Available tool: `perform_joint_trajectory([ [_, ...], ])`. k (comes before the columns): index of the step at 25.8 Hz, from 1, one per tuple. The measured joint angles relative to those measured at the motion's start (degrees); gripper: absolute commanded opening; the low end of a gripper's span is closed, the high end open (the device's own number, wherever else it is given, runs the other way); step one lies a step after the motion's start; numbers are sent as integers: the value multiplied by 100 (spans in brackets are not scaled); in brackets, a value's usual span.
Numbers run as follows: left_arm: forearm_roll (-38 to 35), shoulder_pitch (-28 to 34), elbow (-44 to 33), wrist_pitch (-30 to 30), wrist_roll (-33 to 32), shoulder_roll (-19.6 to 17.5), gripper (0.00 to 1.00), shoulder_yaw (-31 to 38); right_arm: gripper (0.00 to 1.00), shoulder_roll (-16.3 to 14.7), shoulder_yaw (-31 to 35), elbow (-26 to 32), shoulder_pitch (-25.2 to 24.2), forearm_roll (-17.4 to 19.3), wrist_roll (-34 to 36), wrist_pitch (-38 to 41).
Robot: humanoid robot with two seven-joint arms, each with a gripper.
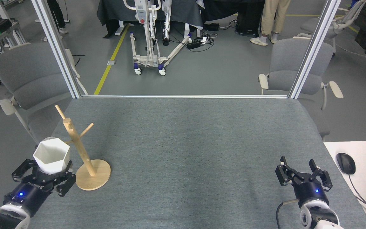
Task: Hang cup on storage rack
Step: 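Raise the cup onto a peg of the wooden rack with the left gripper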
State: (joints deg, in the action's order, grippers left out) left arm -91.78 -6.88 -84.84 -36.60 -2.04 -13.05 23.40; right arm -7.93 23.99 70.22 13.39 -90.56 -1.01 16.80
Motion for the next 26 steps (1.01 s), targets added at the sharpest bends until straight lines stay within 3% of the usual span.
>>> perform_joint_trajectory([
  [15, -338, -120, 166, 325, -10, 18, 2, -489, 99, -15, 9, -63, -7, 10, 51, -8],
  [21, -352, -193, 260, 563, -14, 26, 73, -560, 99, -27, 14, -69, -19, 12, 56, -10],
  [24, -352, -222, 358, 792, 21, 29, 90, -655, 99, -37, 16, -82, -20, 12, 58, -11],
  [26, -351, -245, 445, 957, 37, 31, 90, -708, 99, -44, 17, -111, -20, 12, 58, -10],
])
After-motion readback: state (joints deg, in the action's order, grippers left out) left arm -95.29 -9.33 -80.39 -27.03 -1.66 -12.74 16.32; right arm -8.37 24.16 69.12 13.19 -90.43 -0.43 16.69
